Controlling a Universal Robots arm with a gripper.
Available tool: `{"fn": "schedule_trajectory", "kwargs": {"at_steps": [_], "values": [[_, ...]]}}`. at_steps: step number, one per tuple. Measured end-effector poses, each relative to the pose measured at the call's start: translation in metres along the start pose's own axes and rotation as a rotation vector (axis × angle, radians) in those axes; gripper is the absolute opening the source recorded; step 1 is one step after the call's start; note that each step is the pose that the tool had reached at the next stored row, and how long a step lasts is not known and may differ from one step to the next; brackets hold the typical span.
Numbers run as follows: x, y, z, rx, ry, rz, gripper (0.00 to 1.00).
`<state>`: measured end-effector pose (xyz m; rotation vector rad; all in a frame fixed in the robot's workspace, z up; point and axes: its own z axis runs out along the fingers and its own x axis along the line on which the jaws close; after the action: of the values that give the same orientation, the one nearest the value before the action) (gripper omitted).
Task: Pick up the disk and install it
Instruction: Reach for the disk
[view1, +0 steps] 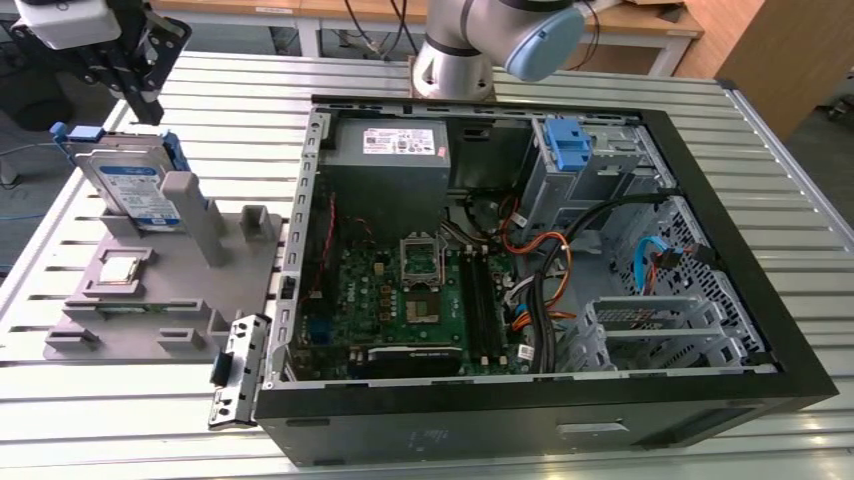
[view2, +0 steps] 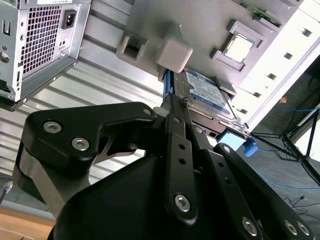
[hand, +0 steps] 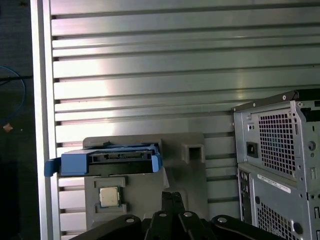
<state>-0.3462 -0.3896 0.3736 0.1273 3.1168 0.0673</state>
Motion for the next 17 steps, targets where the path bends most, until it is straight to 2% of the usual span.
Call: {"fn": "schedule_trajectory", "kwargs": {"at_steps": [4,5,6,7,13,17], "values": [[0.0000,0.0000,0.0002,-0.0001,0.0001,0.000,0.11],[0.0000,0.0001,0.0007,-0.0001,0.0036,0.000,0.11],[0.0001,0.0000,0.0011,0.0005,0.0108,0.001,0.11],[0.0002,0.0000,0.0012,0.0009,0.0149,0.001,0.11],[0.0002,-0.0001,0.0015,0.0011,0.0166,0.001,0.11],[0.0044,0.0002,0.0038,0.0009,0.0165,0.000,0.11]]}}
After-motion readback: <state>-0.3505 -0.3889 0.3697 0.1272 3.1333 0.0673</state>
